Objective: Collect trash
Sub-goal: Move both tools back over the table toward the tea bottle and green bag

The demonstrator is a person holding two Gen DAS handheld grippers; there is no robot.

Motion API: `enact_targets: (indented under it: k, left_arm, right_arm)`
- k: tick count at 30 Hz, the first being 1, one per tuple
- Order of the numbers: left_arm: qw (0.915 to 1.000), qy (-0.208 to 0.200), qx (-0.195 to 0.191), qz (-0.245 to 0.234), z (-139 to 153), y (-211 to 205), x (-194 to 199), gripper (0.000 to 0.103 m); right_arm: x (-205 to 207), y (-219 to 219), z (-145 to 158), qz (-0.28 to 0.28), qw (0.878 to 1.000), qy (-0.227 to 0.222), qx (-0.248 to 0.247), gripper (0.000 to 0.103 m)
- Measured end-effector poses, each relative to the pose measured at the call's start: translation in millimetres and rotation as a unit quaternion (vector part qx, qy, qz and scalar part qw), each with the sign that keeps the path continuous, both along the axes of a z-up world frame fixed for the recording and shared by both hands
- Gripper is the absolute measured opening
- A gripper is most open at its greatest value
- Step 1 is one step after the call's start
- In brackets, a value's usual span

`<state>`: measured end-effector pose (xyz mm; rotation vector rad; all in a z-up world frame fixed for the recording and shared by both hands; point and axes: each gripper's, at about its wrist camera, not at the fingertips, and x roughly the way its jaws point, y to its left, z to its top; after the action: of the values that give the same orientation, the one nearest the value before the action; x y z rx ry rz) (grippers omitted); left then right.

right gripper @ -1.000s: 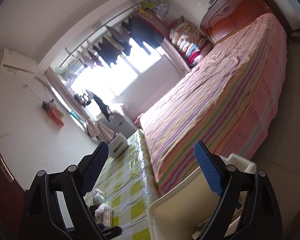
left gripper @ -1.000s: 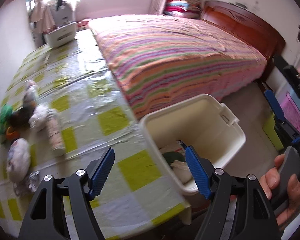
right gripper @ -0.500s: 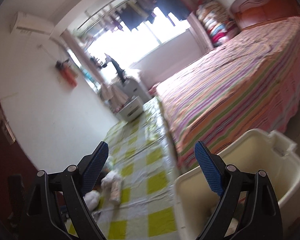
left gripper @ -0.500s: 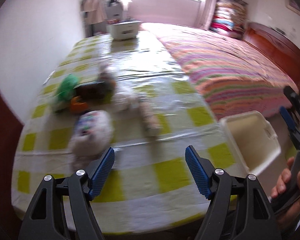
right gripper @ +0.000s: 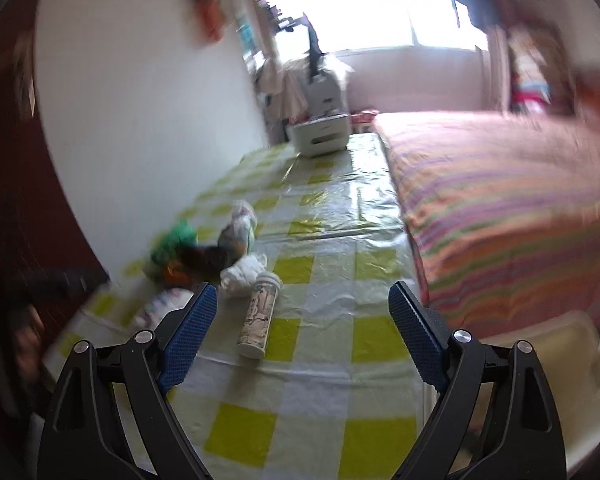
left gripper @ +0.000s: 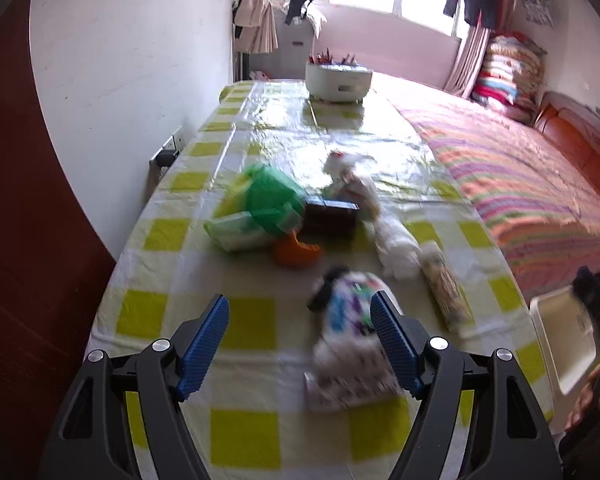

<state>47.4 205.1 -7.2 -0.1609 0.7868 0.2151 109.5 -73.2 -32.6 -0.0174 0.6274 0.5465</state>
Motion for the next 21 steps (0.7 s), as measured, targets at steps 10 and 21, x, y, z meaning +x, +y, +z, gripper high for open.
enact_targets:
  k: [10, 21]
  left_arm:
    - [0.9988, -0.003, 0.044, 0.02, -21, 30, 1, 0.071]
    - [0.9971, -0.006, 0.074, 0.018, -30, 53, 31, 0.071]
  right_arm:
    - [55, 78, -53, 0.07, 0.99, 0.085, -0.083, 0.084]
    - [91, 88, -86, 0.057, 0.98, 0.146, -0.12, 0.06]
